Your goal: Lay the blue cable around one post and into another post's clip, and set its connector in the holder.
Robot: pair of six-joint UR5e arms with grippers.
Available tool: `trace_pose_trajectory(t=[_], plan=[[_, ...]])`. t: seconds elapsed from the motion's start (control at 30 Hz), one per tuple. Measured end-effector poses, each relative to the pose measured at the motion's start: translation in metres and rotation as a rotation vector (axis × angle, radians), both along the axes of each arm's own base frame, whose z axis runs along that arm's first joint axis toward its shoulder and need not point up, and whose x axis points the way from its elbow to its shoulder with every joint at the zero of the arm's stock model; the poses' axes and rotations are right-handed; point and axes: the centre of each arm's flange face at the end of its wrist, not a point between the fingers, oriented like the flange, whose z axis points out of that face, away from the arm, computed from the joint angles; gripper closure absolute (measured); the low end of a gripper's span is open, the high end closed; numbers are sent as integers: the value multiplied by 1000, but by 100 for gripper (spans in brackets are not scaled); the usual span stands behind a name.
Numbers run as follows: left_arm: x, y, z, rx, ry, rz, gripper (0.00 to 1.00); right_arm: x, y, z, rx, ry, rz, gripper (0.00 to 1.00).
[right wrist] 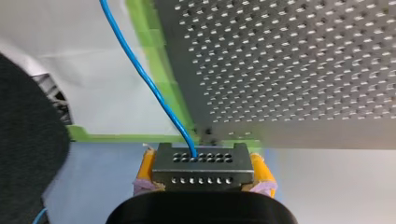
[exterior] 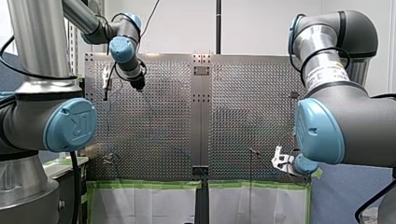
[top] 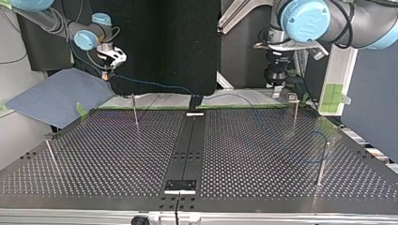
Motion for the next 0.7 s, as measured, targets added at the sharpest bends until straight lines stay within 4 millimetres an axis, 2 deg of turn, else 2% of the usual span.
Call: trace_pose_trajectory(t=[0.13, 0.27, 0.53, 0.7], plan=[[4, -11, -12, 6, -1, -3, 0, 4, -6, 20, -44, -3, 5, 100], [7, -26, -24, 11, -2, -23, 0, 7, -10, 30, -71, -12, 10, 100], [9, -52, -48, 15, 1, -73, 0, 13, -10, 33, -85, -41, 13, 100], [8, -75, -66, 3, 3, -136, 0, 15, -6, 31, -75, -45, 15, 100]])
